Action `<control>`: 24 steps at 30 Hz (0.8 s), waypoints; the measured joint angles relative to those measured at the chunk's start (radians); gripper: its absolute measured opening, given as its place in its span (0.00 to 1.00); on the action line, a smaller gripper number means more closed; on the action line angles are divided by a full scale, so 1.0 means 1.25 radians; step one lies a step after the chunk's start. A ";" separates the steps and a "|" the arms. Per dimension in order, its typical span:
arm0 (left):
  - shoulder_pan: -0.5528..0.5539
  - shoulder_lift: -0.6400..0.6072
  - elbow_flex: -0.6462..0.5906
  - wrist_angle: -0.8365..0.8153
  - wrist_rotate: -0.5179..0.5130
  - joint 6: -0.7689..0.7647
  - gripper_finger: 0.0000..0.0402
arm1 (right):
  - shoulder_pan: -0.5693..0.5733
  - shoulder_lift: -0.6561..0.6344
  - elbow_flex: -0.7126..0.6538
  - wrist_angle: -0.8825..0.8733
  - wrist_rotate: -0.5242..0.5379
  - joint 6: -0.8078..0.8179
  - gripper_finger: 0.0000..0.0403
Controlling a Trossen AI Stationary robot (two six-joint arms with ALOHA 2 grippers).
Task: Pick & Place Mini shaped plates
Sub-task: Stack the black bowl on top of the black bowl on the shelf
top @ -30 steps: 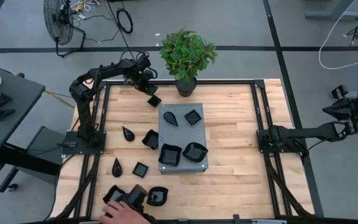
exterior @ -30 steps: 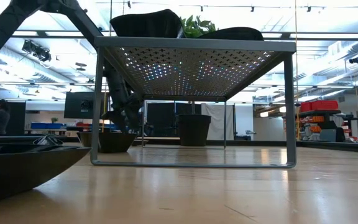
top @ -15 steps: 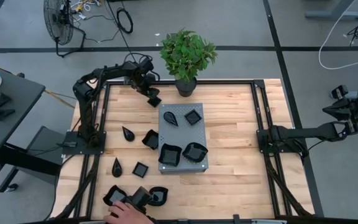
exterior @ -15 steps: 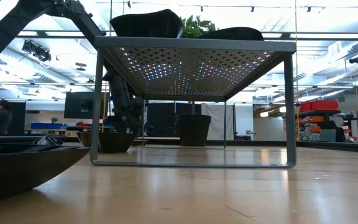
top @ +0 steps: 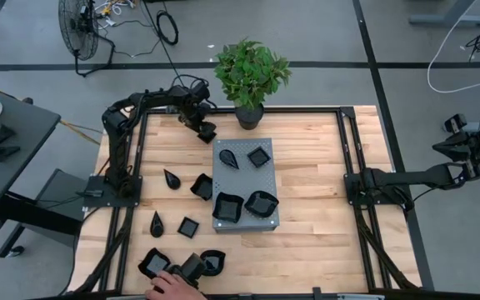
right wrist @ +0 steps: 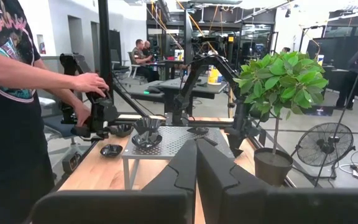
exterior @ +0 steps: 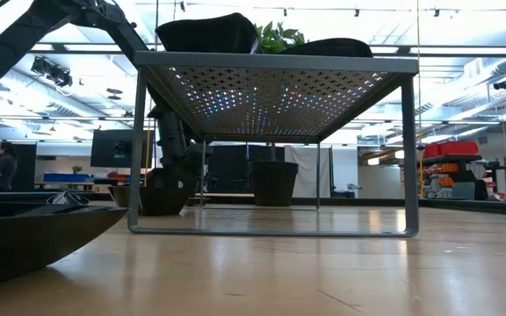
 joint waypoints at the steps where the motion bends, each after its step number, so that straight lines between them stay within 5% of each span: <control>1: -0.001 0.000 0.000 0.000 0.001 -0.002 0.62 | 0.000 0.000 0.000 0.000 0.000 0.000 0.04; 24: -0.004 0.000 0.000 -0.010 -0.018 -0.002 0.30 | 0.000 0.000 0.000 0.000 0.000 0.000 0.04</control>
